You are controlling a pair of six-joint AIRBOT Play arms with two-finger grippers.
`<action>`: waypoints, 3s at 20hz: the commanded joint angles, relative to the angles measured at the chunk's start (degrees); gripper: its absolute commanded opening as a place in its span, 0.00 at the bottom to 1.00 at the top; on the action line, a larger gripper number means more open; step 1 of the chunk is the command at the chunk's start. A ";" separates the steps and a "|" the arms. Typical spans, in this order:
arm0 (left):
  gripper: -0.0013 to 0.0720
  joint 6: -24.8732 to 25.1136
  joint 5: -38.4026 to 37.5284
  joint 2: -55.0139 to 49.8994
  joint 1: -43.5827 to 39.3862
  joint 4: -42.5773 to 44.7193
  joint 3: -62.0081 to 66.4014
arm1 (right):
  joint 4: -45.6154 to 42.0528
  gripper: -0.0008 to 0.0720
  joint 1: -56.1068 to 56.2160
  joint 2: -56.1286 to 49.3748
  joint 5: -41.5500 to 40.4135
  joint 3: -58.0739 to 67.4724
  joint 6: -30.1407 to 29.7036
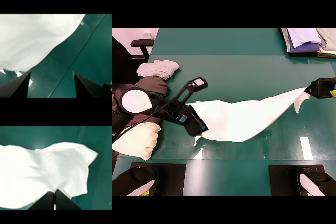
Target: Fold the shirts.
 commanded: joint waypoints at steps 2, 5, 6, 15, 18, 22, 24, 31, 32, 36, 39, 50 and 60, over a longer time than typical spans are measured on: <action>0.85 -6.19 10.84 -0.20 10.60 9.77 0.11 | -0.07 0.03 -0.44 1.01 -0.92 -2.03 0.55; 0.85 -8.39 13.22 -4.81 23.30 5.49 0.13 | -0.07 0.03 -0.44 1.01 -1.86 -2.03 0.55; 0.85 -7.61 12.09 -7.34 25.40 3.28 0.11 | -0.09 0.03 -0.44 1.01 -2.51 -2.03 0.55; 0.85 2.12 2.73 -30.10 27.21 -20.13 0.02 | -0.09 0.03 -0.44 1.01 -2.80 -2.03 0.55; 0.62 2.29 1.92 -30.08 27.23 -20.26 0.24 | -0.09 0.03 -0.44 1.01 -2.82 -2.03 0.55; 0.05 2.25 -1.46 -29.94 27.23 -20.26 4.98 | -0.13 0.03 -0.44 1.01 -3.63 -1.66 0.52; 0.05 1.88 -2.27 -27.36 27.78 -20.22 10.58 | -0.15 0.03 -0.46 1.01 -4.61 1.25 0.50; 0.05 0.55 2.78 -6.29 31.63 -18.16 39.01 | -0.17 0.03 -0.44 1.01 -3.52 26.21 -0.11; 0.05 0.55 4.17 -3.45 31.63 -17.66 42.62 | -0.37 0.03 -0.46 1.01 -2.91 29.31 -0.11; 0.05 0.55 9.07 4.39 31.63 -15.43 52.17 | -0.83 0.03 -0.46 0.98 1.64 38.14 -0.11; 0.05 0.55 9.99 5.11 31.63 -13.25 58.14 | -2.32 0.03 -0.46 -1.25 7.02 45.48 -0.04; 0.05 -4.63 2.99 -18.38 31.58 -1.33 47.65 | -3.67 0.03 -0.46 -14.32 21.59 23.74 7.48; 0.75 -6.12 0.61 -42.07 31.91 -0.57 43.32 | 1.95 0.52 -3.76 -42.66 9.79 25.68 -1.20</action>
